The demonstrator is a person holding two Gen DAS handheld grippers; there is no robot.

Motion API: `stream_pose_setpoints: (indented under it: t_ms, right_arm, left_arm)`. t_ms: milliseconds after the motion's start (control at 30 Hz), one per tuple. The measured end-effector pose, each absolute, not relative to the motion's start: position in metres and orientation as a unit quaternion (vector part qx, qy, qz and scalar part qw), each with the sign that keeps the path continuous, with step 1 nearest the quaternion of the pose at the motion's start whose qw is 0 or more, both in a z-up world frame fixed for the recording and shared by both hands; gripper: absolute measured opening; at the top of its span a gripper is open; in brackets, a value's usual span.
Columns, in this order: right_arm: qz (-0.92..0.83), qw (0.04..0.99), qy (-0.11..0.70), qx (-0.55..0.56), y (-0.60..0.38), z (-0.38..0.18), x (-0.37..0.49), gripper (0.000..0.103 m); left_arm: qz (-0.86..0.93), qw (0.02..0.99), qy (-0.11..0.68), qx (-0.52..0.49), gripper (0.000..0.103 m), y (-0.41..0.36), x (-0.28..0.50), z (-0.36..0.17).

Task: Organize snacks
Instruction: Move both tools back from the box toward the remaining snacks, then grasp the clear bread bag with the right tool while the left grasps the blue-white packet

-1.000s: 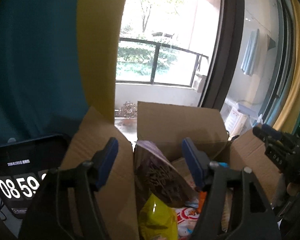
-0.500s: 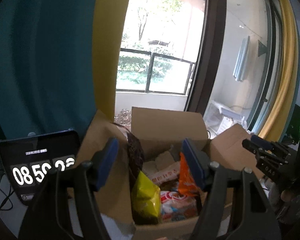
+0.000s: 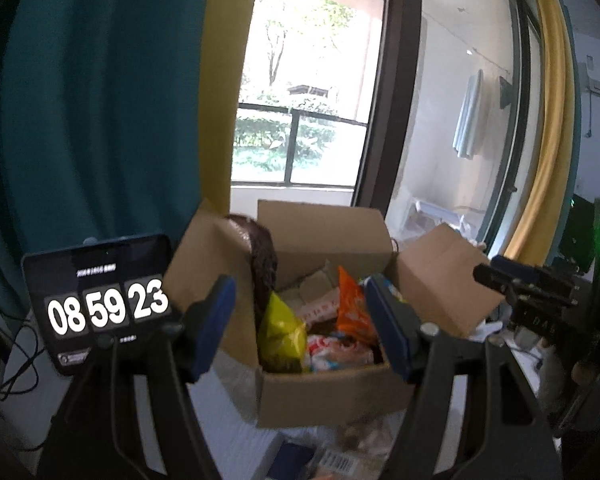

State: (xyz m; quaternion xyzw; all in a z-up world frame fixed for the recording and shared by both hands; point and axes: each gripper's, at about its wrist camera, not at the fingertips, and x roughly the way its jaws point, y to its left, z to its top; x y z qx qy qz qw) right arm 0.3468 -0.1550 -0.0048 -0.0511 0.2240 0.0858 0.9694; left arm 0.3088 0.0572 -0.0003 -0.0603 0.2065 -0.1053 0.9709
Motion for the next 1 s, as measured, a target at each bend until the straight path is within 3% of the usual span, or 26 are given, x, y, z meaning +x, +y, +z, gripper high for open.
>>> stream_pose_setpoints:
  t_ms: [267,800,1000]
  right_arm:
    - [0.106,0.963,0.243,-0.041,-0.147,-0.015,0.322,0.046]
    - [0.208,0.924,0.319,-0.037,-0.114,-0.087,0.294,0.081]
    - [0.276,0.884,0.374,-0.044,-0.096,-0.126,0.294,0.085]
  left_arm:
    - [-0.102,0.964,0.235,-0.065,0.069,0.073,0.278,-0.036]
    - [-0.093,0.947,0.293,-0.089,0.069,0.095,0.242,-0.111]
    - [-0.086,0.940,0.313,-0.100,0.069,0.103,0.232,-0.137]
